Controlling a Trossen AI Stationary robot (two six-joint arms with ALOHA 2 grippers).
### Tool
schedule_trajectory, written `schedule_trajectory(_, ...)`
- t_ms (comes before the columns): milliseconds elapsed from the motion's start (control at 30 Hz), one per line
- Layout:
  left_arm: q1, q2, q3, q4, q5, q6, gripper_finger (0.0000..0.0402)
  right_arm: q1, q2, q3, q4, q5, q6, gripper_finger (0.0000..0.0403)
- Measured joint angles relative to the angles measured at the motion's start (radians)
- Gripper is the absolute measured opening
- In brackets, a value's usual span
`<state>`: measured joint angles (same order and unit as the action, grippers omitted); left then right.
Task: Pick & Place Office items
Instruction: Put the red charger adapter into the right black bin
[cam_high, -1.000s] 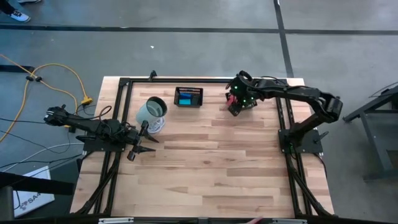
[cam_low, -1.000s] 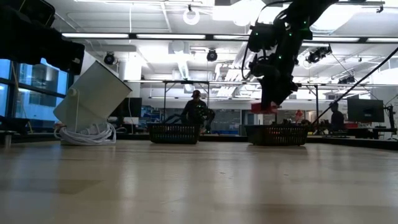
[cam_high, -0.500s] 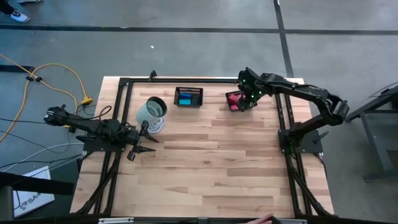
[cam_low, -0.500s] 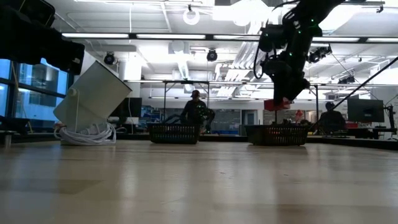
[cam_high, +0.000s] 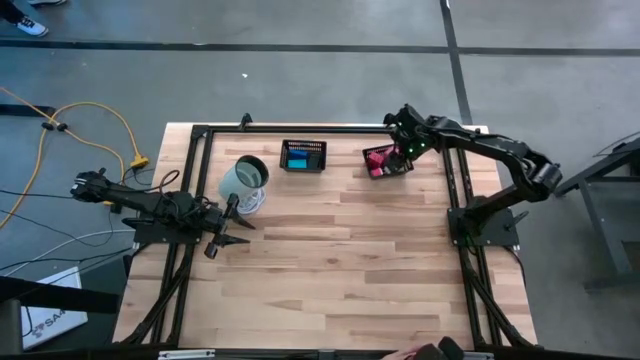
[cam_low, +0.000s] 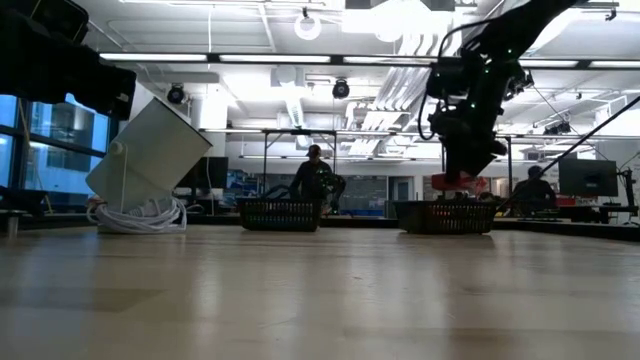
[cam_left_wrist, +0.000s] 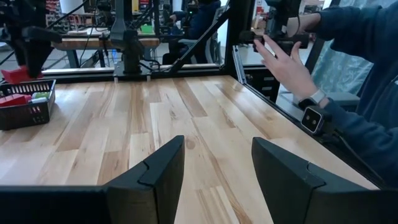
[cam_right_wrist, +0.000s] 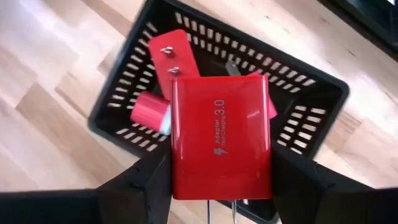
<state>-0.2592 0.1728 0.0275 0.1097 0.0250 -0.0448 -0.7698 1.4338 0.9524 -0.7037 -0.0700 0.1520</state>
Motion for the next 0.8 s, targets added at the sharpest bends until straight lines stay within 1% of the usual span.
schedule_trajectory(300, 0.000, 0.000, 0.000, 0.000, 0.000, 0.000, 0.0180, -0.010, 0.000, -0.006, 0.028, 0.037, 0.006, 0.0201)
schedule_trajectory(433, 0.000, 0.000, 0.000, 0.000, 0.000, 0.000, 0.0180, -0.011, 0.000, -0.061, 0.114, 0.027, 0.058, 0.0205)
schedule_trajectory(600, 0.000, 0.000, 0.000, 0.000, 0.000, 0.000, 0.0180, -0.010, 0.000, -0.101, 0.140, 0.069, 0.061, 0.0200)
schedule_trajectory(800, 0.000, 0.000, 0.000, 0.000, 0.000, 0.000, 0.0180, -0.010, 0.000, -0.146, 0.176, 0.071, 0.064, 0.0206)
